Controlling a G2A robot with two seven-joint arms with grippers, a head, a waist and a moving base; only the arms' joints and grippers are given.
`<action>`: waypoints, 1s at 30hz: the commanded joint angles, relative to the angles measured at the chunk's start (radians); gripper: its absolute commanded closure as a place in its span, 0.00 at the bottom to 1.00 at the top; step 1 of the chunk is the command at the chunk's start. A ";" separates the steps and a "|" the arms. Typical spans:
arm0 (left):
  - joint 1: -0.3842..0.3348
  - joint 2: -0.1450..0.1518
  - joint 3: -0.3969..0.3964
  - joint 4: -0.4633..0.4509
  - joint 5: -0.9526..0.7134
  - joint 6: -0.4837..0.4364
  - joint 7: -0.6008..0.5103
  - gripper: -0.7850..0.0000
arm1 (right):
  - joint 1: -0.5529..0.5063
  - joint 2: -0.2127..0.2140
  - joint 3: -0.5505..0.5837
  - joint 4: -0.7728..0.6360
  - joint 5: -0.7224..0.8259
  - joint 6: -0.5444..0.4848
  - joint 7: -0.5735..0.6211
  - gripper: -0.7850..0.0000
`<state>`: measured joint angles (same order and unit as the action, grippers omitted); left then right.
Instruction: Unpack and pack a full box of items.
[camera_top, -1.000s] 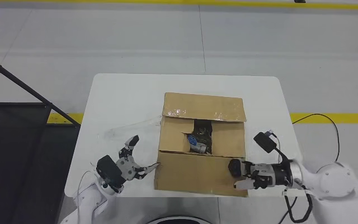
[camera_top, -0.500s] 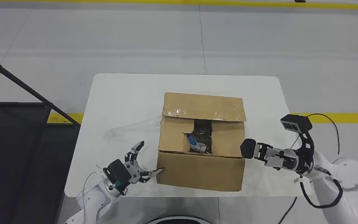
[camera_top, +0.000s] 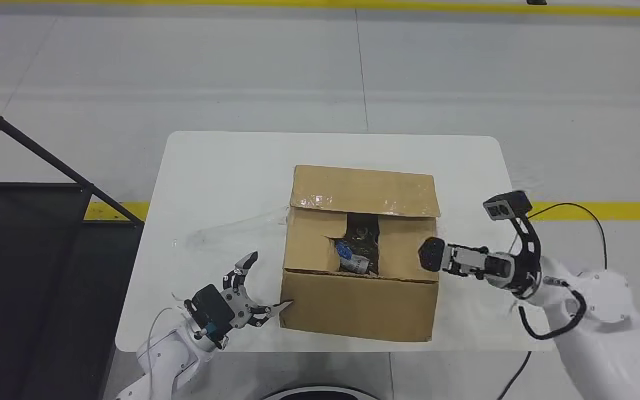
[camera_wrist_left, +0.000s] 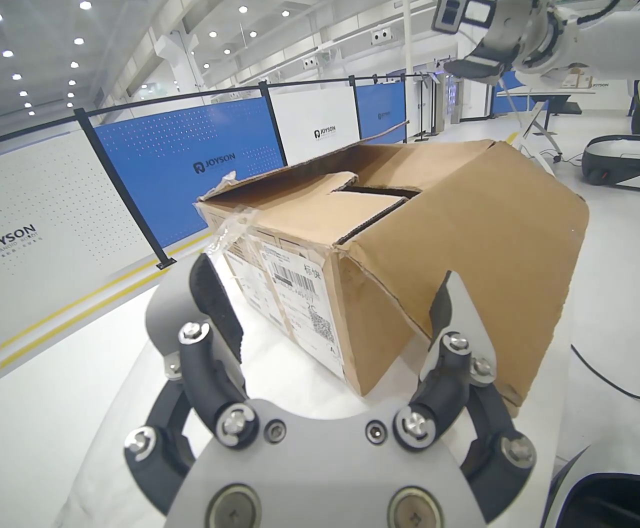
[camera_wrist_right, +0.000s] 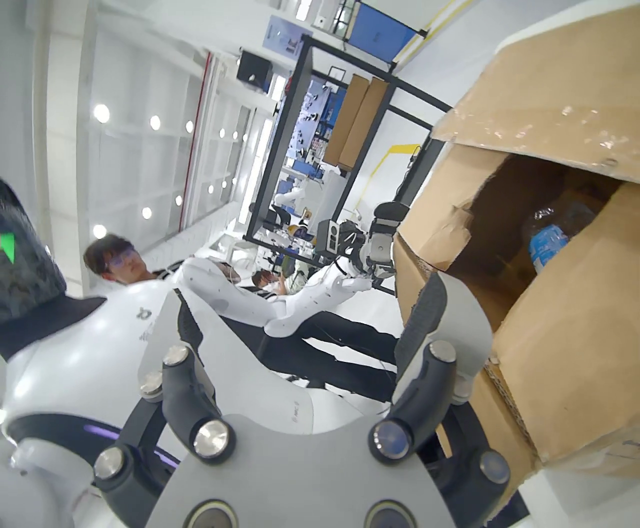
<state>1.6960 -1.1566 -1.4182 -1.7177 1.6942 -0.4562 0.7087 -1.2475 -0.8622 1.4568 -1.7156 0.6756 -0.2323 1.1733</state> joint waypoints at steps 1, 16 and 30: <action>0.000 0.000 0.000 0.000 0.000 0.000 0.000 0.00 | 0.038 -0.002 -0.026 0.035 -0.004 0.091 -0.010 0.00; 0.000 0.000 0.000 0.000 0.000 0.000 0.000 0.00 | 0.241 -0.034 -0.164 0.239 -0.037 0.258 -0.110 0.00; 0.000 0.000 0.000 0.000 0.000 0.000 0.000 0.00 | 0.373 -0.085 -0.229 0.313 0.016 0.125 -0.366 0.00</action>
<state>1.6960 -1.1566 -1.4181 -1.7177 1.6942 -0.4562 0.7087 -0.8877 -0.9430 1.2348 -1.4108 0.6855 -0.0978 0.8184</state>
